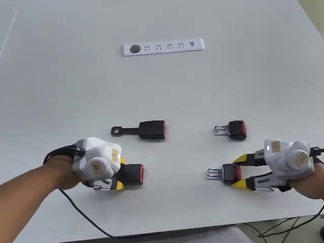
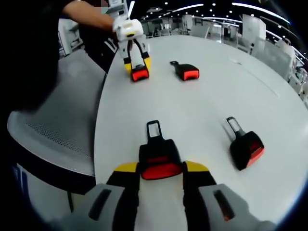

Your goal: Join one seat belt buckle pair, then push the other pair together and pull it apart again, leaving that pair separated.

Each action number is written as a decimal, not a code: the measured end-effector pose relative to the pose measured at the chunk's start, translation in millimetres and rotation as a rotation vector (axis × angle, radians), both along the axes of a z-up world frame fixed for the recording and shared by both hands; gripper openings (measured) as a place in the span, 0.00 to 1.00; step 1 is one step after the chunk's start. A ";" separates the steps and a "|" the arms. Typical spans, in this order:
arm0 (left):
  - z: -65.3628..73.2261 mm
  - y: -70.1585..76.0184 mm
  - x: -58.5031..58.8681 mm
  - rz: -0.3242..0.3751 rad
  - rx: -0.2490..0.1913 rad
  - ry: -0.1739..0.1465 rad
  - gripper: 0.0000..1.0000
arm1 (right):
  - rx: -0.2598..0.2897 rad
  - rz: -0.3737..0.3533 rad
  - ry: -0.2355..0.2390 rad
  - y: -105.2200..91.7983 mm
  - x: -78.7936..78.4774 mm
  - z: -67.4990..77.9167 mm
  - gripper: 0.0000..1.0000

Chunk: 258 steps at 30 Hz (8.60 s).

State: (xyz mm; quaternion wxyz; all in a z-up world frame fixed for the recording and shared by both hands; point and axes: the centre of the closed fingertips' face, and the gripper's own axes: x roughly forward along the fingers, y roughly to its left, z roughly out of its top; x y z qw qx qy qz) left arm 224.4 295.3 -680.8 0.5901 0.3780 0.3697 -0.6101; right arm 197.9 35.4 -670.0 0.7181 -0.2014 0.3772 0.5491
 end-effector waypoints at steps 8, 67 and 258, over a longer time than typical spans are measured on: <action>0.0 -0.8 0.3 0.024 -0.001 0.001 0.34 | 0.074 0.003 -0.022 32.4 6.6 0.6 0.34; -1.4 -6.5 -0.6 0.023 0.012 -0.010 0.33 | 0.084 0.077 -0.049 187.0 21.0 -4.5 0.33; 8.6 -80.5 120.9 0.065 -0.256 -0.008 0.35 | 0.231 0.042 -0.082 47.9 142.3 -0.5 0.34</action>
